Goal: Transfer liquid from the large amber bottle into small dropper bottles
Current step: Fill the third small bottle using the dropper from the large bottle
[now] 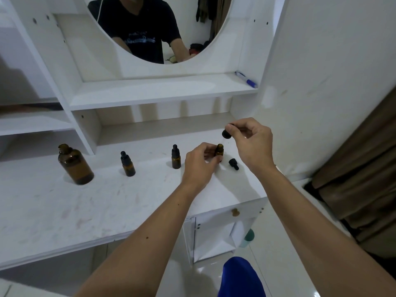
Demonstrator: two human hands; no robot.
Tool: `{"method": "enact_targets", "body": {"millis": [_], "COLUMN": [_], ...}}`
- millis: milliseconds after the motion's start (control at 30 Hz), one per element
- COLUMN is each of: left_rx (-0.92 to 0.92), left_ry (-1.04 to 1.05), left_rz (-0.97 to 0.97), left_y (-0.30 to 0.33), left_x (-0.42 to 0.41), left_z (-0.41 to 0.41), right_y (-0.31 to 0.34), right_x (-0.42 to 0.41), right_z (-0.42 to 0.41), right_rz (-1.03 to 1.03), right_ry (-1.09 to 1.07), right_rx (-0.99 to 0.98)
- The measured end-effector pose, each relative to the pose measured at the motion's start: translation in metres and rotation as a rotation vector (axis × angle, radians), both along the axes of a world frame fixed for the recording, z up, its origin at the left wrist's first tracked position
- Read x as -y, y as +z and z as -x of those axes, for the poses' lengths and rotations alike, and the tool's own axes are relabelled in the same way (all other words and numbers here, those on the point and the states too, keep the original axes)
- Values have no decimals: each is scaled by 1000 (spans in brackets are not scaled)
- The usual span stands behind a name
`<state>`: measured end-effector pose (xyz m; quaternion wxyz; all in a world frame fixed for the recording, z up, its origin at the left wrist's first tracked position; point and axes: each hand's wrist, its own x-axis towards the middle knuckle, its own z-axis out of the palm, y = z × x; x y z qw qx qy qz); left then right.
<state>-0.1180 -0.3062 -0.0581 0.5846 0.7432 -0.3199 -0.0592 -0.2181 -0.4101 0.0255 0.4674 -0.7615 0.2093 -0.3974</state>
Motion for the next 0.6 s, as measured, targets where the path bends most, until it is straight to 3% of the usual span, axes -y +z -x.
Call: {"method": "enact_targets", "body": {"millis": [600], "left_rx": [46], "left_ry": [15], "left_rz": [-67], "left_y": [-2], "left_x": [1], "left_z": [1], "right_y": [6], "right_x": [-6], "right_z": [-5], "right_rz": [-25], "right_ry": [13], "right_rx": [-36]}}
